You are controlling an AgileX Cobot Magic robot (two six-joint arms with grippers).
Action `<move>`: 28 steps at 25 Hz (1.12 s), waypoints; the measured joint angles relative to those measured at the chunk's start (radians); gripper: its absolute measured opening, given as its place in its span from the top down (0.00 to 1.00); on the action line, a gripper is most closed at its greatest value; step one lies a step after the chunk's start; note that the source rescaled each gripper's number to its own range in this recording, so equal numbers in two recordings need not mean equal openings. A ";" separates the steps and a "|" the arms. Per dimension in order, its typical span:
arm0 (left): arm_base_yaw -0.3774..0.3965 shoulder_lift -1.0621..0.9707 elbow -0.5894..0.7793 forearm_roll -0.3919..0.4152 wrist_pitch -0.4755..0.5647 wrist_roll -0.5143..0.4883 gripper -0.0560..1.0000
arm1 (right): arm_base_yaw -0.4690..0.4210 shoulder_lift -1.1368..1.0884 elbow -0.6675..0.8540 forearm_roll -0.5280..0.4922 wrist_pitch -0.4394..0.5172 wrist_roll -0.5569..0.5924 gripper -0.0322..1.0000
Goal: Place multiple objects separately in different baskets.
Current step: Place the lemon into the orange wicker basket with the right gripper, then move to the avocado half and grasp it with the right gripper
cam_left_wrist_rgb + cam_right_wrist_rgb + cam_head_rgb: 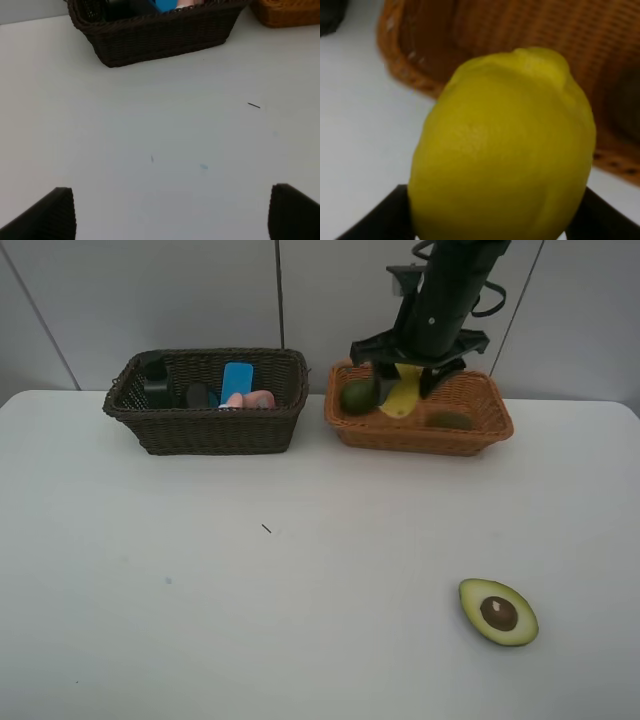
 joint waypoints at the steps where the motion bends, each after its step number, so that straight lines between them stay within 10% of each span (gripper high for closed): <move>1: 0.000 0.000 0.000 0.000 0.000 0.000 0.01 | -0.034 0.033 -0.025 0.011 -0.009 -0.010 0.46; 8: 0.000 0.000 0.000 0.000 0.000 0.000 0.01 | -0.129 0.177 -0.132 0.020 -0.031 -0.024 0.46; 14: 0.000 0.000 0.000 0.000 0.000 0.000 0.01 | -0.093 0.180 -0.136 -0.088 -0.009 -0.026 0.05; 28: 0.000 0.000 0.000 0.000 0.000 0.000 0.01 | 0.054 -0.082 0.048 -0.103 0.150 -0.066 0.01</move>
